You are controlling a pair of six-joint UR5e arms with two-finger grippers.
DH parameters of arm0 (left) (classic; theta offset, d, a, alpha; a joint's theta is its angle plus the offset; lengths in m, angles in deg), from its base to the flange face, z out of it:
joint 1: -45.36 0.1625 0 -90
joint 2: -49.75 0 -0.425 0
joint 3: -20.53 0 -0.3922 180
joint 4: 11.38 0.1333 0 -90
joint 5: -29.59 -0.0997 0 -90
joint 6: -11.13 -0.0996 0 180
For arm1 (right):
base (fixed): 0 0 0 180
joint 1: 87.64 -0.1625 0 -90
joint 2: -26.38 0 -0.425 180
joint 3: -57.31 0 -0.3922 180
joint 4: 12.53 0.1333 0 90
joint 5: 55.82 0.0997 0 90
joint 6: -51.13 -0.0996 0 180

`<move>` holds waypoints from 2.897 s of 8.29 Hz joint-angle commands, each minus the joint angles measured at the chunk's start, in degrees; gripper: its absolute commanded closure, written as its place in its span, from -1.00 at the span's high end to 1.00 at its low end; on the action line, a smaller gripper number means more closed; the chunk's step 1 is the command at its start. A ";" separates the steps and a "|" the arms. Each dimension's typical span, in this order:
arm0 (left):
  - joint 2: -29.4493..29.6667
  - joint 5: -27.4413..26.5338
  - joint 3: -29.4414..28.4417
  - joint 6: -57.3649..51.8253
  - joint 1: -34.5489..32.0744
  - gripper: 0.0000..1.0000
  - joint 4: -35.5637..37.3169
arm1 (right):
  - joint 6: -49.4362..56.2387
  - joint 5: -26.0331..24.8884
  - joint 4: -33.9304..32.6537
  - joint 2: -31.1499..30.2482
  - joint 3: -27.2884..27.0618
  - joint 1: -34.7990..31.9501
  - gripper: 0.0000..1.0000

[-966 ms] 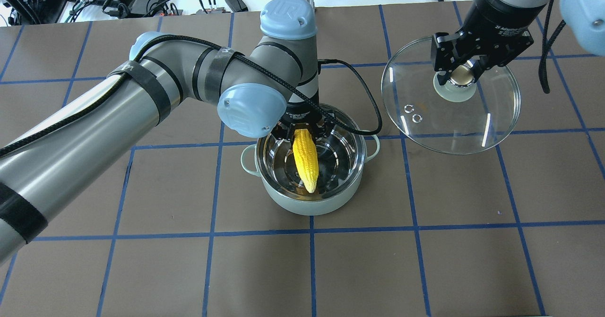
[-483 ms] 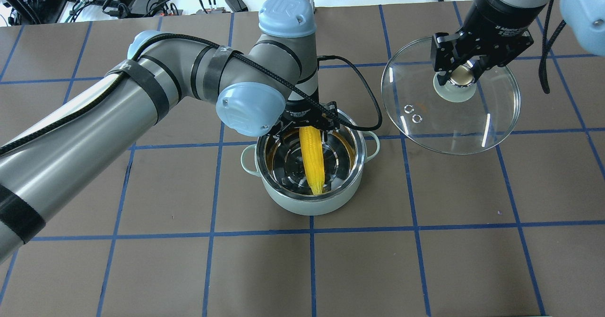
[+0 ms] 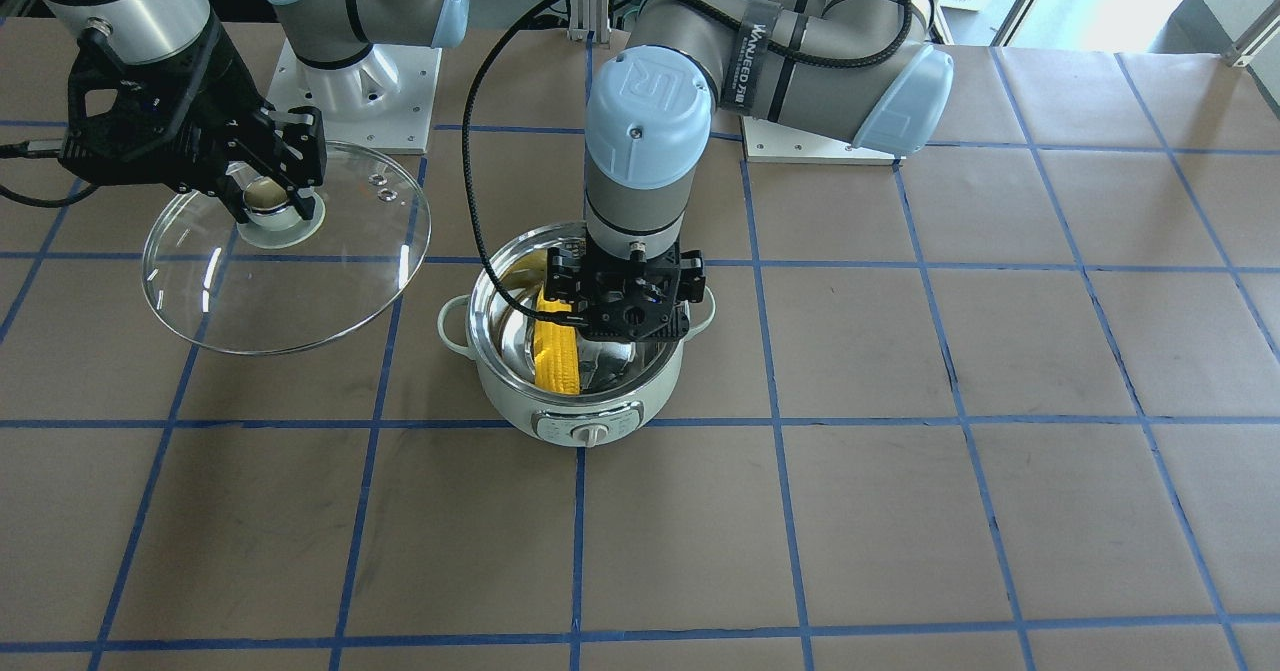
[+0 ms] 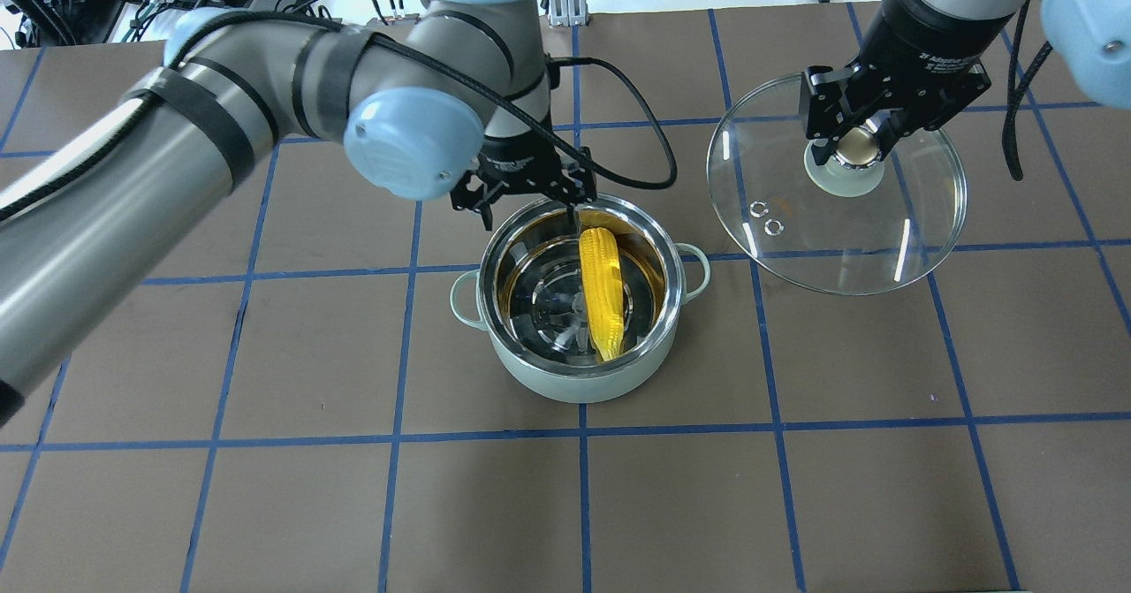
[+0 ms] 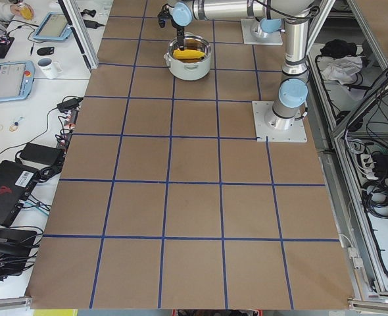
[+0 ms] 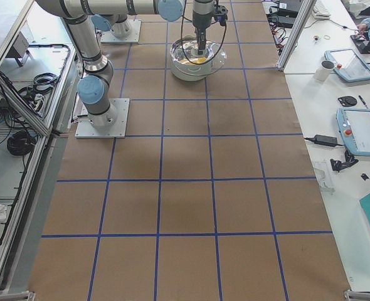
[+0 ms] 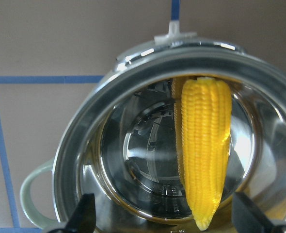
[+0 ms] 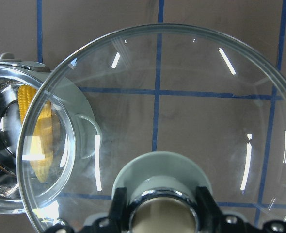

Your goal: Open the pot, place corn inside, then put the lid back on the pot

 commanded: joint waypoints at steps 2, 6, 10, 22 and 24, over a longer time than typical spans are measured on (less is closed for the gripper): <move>-1.59 -6.09 -10.58 -9.19 13.20 1.00 -9.36 | -10.51 0.10 -0.55 2.65 -0.31 -8.07 -0.49; -5.02 -6.69 -11.49 -15.16 16.65 1.00 -11.75 | -29.61 0.19 -12.04 11.70 -0.40 -23.11 -0.50; -6.26 -5.91 -10.43 -15.26 16.83 1.00 -11.31 | -32.88 0.28 -15.31 15.84 -0.40 -26.12 -0.50; -6.69 -6.26 -10.17 -15.35 16.74 1.00 -11.57 | -32.80 0.28 -16.11 16.82 -1.98 -26.56 -0.49; -6.69 -6.08 -10.17 -15.26 16.74 1.00 -11.40 | -32.71 0.19 -16.20 16.73 -1.98 -26.56 -0.48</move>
